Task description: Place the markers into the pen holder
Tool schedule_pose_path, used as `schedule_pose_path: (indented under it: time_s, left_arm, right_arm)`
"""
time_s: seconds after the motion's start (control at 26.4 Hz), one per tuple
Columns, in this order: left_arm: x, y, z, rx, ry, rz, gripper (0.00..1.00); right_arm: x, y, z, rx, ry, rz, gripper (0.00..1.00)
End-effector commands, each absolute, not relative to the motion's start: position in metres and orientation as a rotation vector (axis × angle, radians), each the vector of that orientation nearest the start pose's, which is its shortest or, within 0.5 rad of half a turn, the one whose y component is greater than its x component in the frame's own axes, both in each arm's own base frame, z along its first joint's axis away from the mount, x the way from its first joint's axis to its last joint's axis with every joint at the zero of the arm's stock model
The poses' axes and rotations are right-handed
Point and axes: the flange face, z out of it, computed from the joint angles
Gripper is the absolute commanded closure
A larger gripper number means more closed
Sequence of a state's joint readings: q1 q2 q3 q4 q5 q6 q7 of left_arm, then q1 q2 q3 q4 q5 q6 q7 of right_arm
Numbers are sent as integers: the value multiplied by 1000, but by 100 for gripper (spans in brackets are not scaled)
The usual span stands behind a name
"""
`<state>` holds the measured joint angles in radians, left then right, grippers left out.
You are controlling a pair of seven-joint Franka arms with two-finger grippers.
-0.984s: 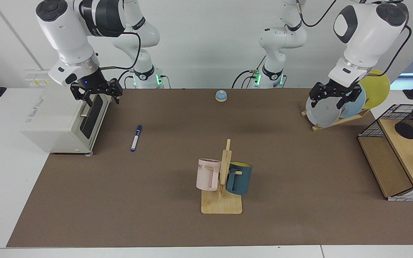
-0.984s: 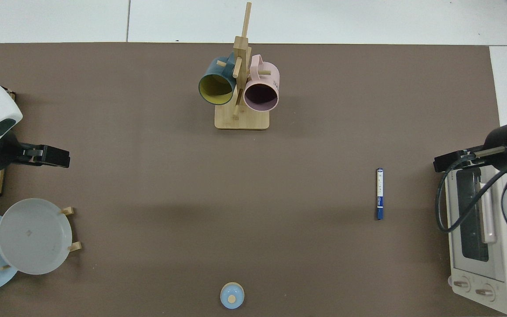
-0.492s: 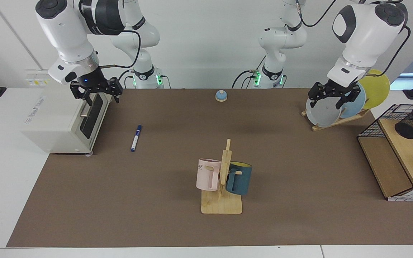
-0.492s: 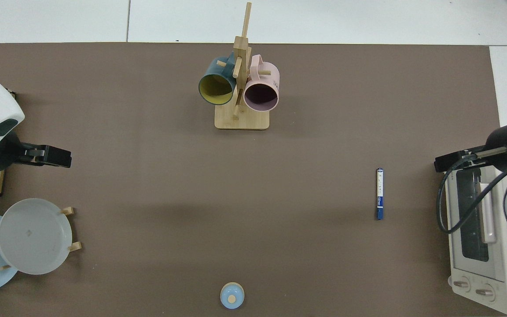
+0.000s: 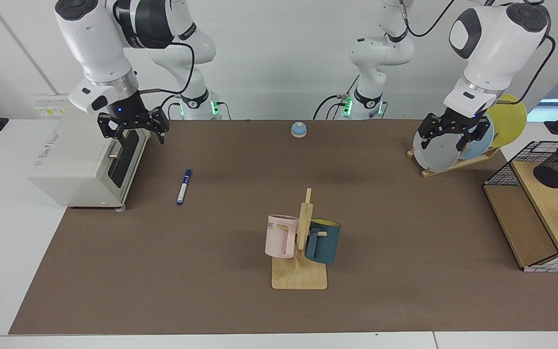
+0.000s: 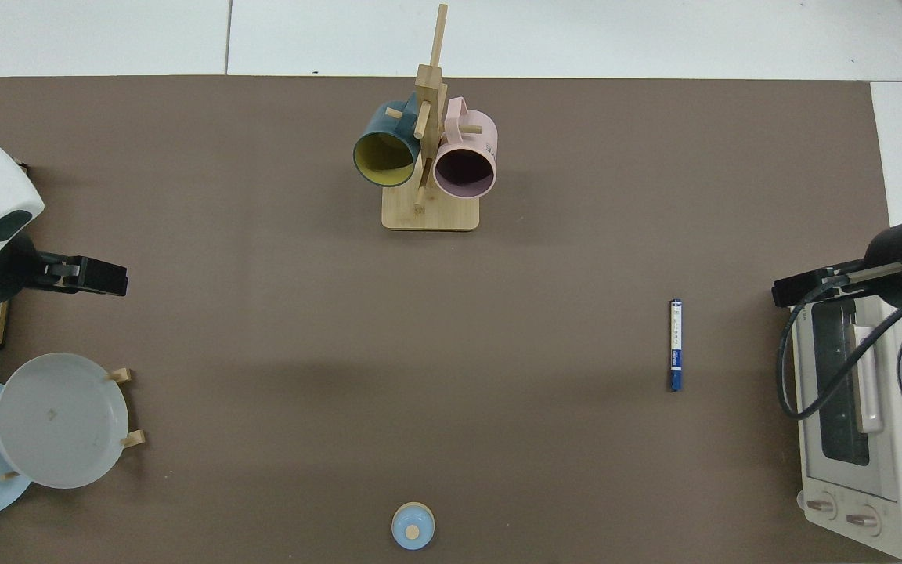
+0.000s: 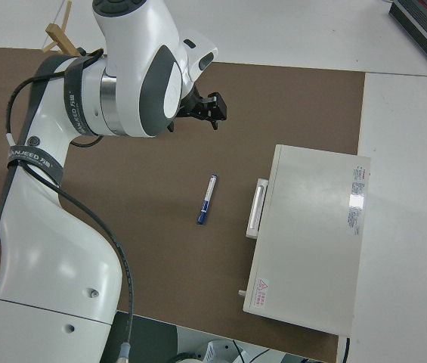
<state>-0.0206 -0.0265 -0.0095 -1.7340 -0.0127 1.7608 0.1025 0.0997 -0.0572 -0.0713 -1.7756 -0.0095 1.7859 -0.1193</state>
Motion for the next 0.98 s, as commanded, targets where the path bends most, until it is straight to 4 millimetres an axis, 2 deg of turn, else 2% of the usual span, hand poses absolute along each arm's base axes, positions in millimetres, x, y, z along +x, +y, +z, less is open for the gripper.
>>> schedule_pose_path:
  time_s: [0.0, 0.11, 0.26, 0.34, 0.45, 0.61, 0.72, 0.95]
  left_arm:
    - [562, -18, 575, -3123, 218, -129, 0]
    - [571, -19, 577, -3115, 220, -222, 0]
    - [578, -19, 575, -3103, 267, -275, 0]
    - [579, -19, 575, -3101, 272, -286, 0]
    - [583, -19, 566, -3103, 272, -270, 0]
    - [594, -17, 540, -3110, 268, -205, 0]
    - [596, -18, 534, -3111, 271, -196, 0]
    - [595, -20, 511, -3116, 276, -153, 0]
  right_arm:
    - [566, 33, 552, -3097, -270, -161, 0]
    - [579, 37, 528, -3100, -275, -162, 0]
    - [602, 38, 470, -3107, -268, -162, 0]
    - [604, 37, 449, -3110, -262, -145, 0]
    - [596, 37, 420, -3114, -231, -78, 0]
    - [581, 34, 378, -3122, -89, 4, 0]
    - [566, 33, 353, -3125, 34, 75, 0]
    - [549, 34, 328, -3126, 137, 162, 0]
